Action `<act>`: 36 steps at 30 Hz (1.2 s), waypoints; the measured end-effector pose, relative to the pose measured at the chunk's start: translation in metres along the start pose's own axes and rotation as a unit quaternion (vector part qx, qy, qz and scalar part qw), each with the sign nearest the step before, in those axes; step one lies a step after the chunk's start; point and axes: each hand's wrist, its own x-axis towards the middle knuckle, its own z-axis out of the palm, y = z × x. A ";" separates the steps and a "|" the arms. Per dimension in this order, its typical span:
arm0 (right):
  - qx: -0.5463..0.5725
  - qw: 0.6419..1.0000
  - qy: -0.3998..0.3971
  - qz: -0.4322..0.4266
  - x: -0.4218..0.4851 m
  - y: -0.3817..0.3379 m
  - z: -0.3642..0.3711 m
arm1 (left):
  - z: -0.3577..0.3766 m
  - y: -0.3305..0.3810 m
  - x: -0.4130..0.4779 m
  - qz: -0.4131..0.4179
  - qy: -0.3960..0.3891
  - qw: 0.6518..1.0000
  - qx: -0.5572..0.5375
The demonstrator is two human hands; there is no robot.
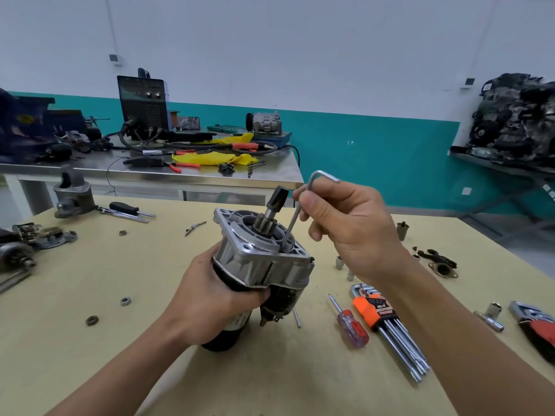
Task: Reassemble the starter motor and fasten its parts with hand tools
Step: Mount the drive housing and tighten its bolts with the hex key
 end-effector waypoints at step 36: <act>-0.035 0.995 0.091 0.008 0.002 0.001 0.022 | -0.003 -0.004 0.002 -0.011 0.001 0.999 -0.031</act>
